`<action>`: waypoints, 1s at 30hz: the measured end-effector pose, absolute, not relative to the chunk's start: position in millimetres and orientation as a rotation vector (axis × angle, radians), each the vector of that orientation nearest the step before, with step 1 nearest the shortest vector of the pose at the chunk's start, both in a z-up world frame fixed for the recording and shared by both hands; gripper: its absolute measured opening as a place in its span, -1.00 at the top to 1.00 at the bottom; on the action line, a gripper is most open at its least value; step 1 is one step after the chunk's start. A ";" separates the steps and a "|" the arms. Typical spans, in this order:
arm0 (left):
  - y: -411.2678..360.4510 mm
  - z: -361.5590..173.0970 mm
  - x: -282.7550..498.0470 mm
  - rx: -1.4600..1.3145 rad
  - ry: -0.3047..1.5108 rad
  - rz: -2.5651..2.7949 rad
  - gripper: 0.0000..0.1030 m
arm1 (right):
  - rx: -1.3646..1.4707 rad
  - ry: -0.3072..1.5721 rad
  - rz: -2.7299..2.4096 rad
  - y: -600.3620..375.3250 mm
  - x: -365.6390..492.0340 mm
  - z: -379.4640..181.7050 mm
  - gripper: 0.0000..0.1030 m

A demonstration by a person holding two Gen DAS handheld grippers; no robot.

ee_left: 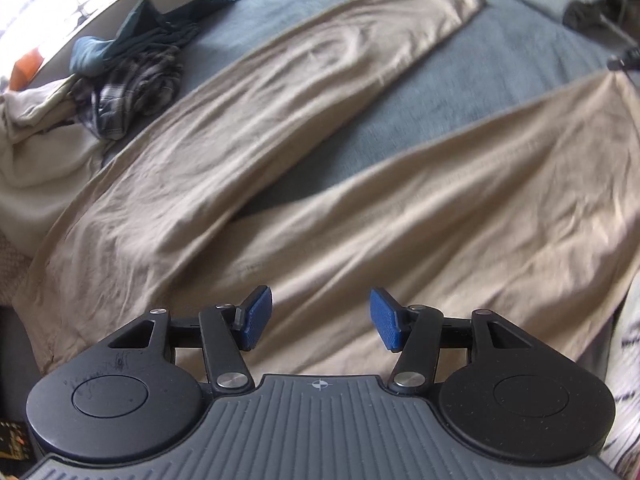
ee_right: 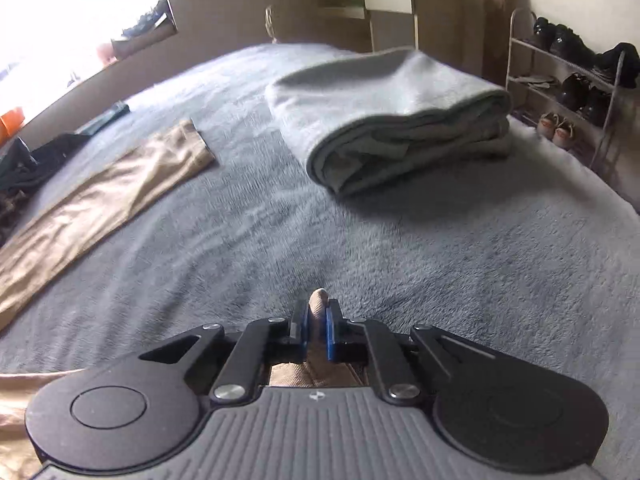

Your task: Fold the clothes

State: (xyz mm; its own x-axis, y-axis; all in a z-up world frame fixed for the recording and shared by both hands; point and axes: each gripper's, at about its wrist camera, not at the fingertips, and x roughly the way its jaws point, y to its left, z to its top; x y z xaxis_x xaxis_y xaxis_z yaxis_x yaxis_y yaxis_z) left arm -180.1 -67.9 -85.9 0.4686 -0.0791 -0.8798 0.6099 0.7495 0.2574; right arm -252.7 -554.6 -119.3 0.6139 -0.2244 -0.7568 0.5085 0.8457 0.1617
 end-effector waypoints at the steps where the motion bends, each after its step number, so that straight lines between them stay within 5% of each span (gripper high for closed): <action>1: -67.5 -88.5 -181.0 0.621 1.008 -0.450 -0.06 | 0.379 0.808 -0.449 -554.6 -249.7 -124.0 0.84; 16: -70.1 -81.9 -177.8 0.589 0.997 -0.394 -0.06 | 0.332 0.893 -0.119 -516.3 -276.8 -90.2 0.69; 22: -71.2 -72.6 -172.9 0.518 0.983 -0.379 -0.06 | 0.027 1.151 -0.246 -507.9 -259.0 -99.9 0.68; 30: -89.0 -65.3 -166.7 0.426 0.968 -0.411 -0.08 | -0.190 1.165 0.037 -424.0 -174.3 -41.3 0.68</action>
State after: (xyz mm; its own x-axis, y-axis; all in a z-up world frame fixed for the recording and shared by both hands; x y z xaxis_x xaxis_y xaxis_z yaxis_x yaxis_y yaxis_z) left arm -166.7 -89.0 -65.3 0.5039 -0.1436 -0.8518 0.5135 0.8427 0.1617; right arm -174.3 -424.0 -41.3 0.3958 -0.0699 -0.9157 -0.1273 0.9833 -0.1300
